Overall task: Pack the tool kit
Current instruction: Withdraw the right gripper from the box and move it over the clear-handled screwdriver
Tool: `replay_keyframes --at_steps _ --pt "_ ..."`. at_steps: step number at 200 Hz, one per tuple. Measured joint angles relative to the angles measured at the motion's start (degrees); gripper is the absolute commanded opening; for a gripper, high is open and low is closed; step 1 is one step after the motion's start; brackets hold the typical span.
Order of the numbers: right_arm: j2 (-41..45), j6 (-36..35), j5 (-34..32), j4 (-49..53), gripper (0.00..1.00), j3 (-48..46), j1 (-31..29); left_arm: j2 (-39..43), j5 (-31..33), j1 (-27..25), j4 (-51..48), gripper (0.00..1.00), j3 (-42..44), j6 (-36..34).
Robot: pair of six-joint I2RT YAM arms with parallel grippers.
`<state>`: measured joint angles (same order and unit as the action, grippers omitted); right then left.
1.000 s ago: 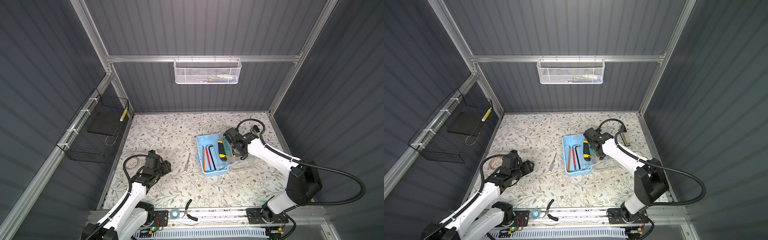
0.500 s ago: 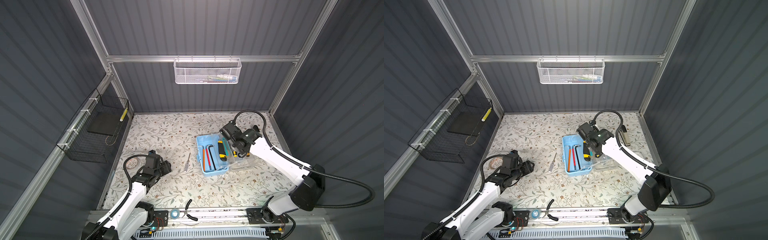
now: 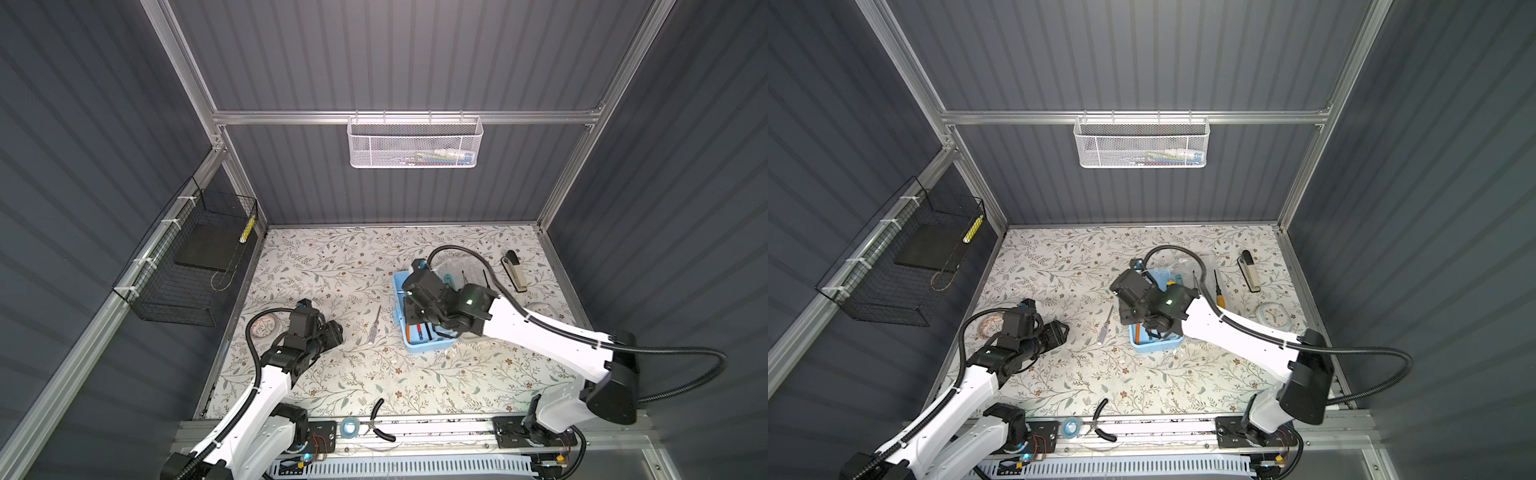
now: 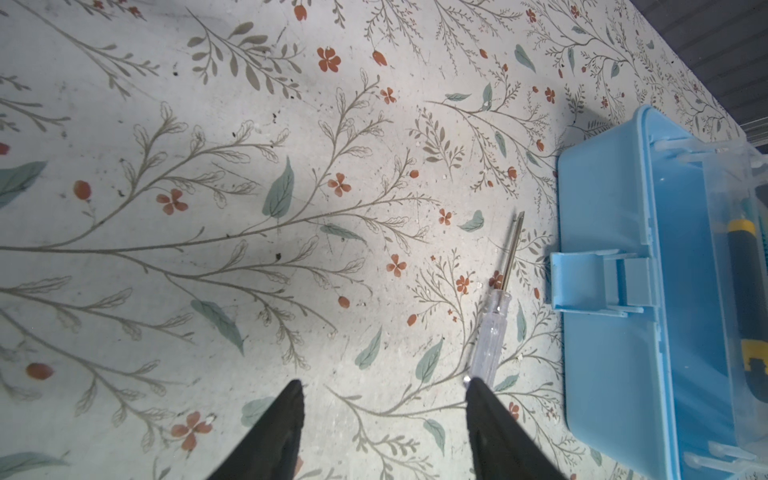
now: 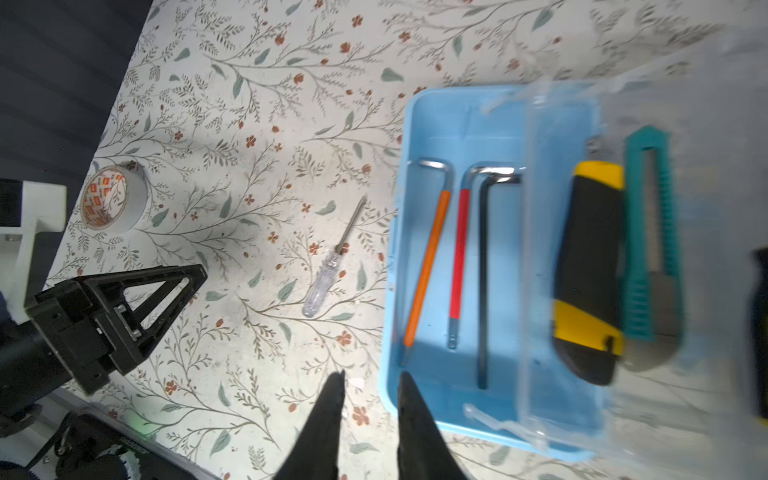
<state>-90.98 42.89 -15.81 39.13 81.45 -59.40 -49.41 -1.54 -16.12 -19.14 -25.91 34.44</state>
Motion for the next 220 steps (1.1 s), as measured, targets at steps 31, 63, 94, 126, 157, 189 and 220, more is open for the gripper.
replay_keyframes --at_steps 31,63,94,126,157,189,220 --pt "-11.8 7.85 -1.01 4.07 0.26 9.35 -2.01 1.22 0.07 0.0 -1.09 0.63 0.0 -0.02" --pt "-25.07 14.88 -2.54 12.81 0.24 24.61 -2.25 2.08 0.46 0.0 -2.34 0.63 -0.02 -0.28" --pt "-31.74 17.25 0.22 15.21 0.24 28.5 -2.1 2.99 1.27 0.0 -3.41 0.63 -0.02 -0.46" --pt "-34.07 18.27 4.04 14.88 0.31 27.67 -1.66 3.67 1.75 0.0 -3.87 0.63 -0.02 -0.46" --pt "-35.54 18.21 7.15 13.84 0.37 27.61 -0.68 3.65 1.81 0.0 -4.0 0.63 -0.02 -0.46" --pt "-37.4 18.16 9.25 11.87 0.36 27.32 0.42 3.65 1.97 0.0 -4.0 0.63 -0.02 -0.46" --pt "-39.34 17.94 10.19 10.97 0.35 27.19 0.96 3.43 1.97 0.0 -4.02 0.63 -0.02 -0.46"
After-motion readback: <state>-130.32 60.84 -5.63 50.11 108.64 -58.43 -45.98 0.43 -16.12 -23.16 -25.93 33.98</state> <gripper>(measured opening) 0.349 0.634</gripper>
